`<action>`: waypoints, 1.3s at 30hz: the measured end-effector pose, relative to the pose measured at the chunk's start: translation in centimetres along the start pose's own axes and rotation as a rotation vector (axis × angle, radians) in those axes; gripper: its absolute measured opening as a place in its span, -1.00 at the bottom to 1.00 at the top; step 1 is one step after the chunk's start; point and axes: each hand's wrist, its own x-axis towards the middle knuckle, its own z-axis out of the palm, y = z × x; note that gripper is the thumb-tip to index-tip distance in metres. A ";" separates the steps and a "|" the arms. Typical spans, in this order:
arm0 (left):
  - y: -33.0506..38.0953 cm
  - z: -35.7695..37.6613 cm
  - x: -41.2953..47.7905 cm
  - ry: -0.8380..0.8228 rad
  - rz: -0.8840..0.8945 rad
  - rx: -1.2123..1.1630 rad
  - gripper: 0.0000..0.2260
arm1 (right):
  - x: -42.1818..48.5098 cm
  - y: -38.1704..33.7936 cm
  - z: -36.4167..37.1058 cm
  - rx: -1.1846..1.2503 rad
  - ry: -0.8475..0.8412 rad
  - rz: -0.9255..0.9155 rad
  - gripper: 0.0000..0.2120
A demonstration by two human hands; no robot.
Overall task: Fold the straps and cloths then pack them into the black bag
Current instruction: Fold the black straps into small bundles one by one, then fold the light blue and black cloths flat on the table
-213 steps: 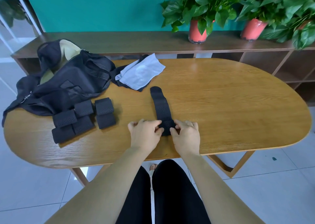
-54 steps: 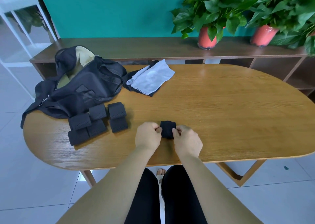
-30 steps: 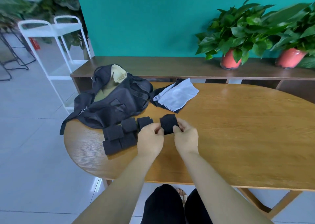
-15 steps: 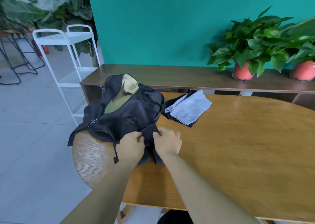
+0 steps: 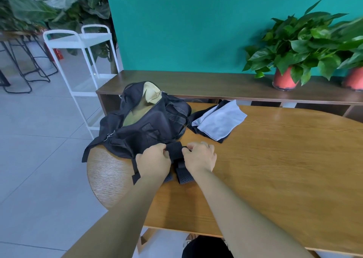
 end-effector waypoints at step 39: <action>13.2 13.2 7.5 -0.414 0.267 0.054 -0.81 | 12.7 14.8 -3.3 -0.310 -0.063 -0.385 -0.71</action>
